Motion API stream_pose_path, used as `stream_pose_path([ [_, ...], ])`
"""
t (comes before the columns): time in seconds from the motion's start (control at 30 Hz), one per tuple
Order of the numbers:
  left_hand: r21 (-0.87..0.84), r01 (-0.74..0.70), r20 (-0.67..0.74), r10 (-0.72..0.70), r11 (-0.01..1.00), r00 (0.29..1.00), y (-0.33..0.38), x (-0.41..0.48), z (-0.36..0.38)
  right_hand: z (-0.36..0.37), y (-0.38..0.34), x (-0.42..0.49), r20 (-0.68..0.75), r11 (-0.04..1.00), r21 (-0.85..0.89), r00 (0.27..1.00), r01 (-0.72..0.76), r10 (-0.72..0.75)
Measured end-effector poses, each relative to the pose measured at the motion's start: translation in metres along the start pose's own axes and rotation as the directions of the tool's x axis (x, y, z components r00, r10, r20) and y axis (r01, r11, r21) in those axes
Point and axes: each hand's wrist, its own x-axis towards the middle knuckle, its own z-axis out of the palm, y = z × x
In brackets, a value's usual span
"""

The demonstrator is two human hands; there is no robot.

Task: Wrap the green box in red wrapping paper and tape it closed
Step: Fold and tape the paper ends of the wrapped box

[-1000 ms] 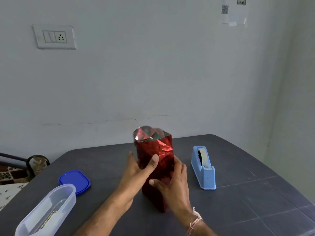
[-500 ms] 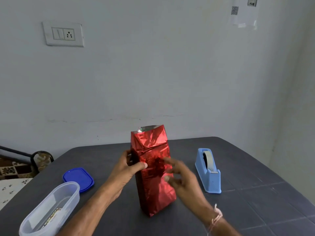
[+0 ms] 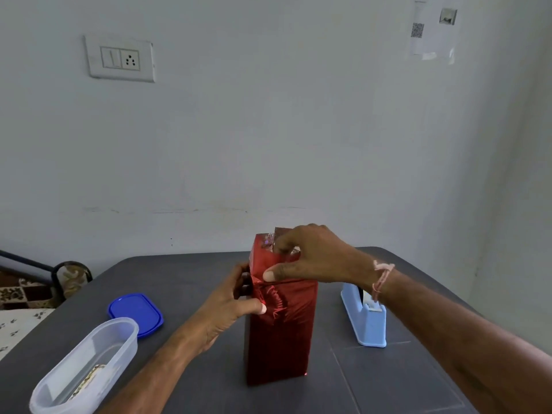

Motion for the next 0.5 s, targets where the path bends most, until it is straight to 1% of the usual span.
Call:
stream_pose_path([
  [0.03, 0.003, 0.008, 0.003, -0.008, 1.000, 1.000, 0.000, -0.001, -0.001, 0.001, -0.003, 0.003, 0.009, 0.998, 0.045, 0.999, 0.033, -0.033],
  [0.07, 0.006, 0.012, 0.010, -0.012, 1.000, 1.000, 0.000, -0.002, -0.001, 0.000, -0.003, 0.004, 0.001, 0.989, 0.140, 0.999, 0.045, -0.045],
  [0.13, 0.015, 0.010, 0.029, -0.011, 1.000, 1.000, -0.003, -0.004, -0.004, -0.004, -0.004, 0.006, -0.009, 0.944, 0.328, 1.000, 0.014, -0.012],
  [0.17, 0.014, 0.008, 0.030, -0.008, 1.000, 1.000, -0.004, -0.005, -0.006, -0.005, -0.008, 0.007, 0.011, 0.939, 0.344, 1.000, -0.005, 0.001],
  [0.23, 0.003, 0.004, 0.044, -0.004, 1.000, 0.999, -0.003, -0.005, -0.008, -0.002, -0.015, 0.009, 0.071, 0.975, 0.222, 0.997, -0.008, -0.008],
  [0.27, 0.004, -0.001, 0.056, 0.001, 1.000, 0.998, -0.002, -0.005, -0.008, 0.002, -0.019, 0.011, 0.070, 0.985, 0.170, 0.997, 0.003, -0.016],
  [0.3, 0.010, -0.009, 0.068, 0.008, 1.000, 0.998, -0.001, -0.004, -0.008, 0.004, -0.021, 0.014, 0.034, 0.990, 0.144, 0.999, 0.006, -0.011],
  [0.33, 0.017, -0.016, 0.076, 0.014, 1.000, 0.997, 0.000, -0.004, -0.009, 0.003, -0.022, 0.017, -0.030, 0.987, 0.158, 1.000, 0.003, 0.002],
  [0.4, 0.018, -0.023, 0.085, 0.022, 1.000, 0.996, -0.001, -0.004, -0.011, -0.004, -0.016, 0.019, -0.154, 0.954, 0.299, 0.986, -0.017, 0.066],
  [0.43, 0.017, -0.026, 0.088, 0.025, 1.000, 0.996, -0.002, -0.004, -0.012, -0.008, -0.010, 0.017, -0.189, 0.928, 0.372, 0.976, -0.028, 0.105],
  [0.5, 0.021, -0.042, 0.080, 0.040, 0.999, 0.996, -0.004, -0.006, -0.015, -0.014, 0.001, 0.010, -0.193, 0.902, 0.430, 0.971, -0.046, 0.142],
])
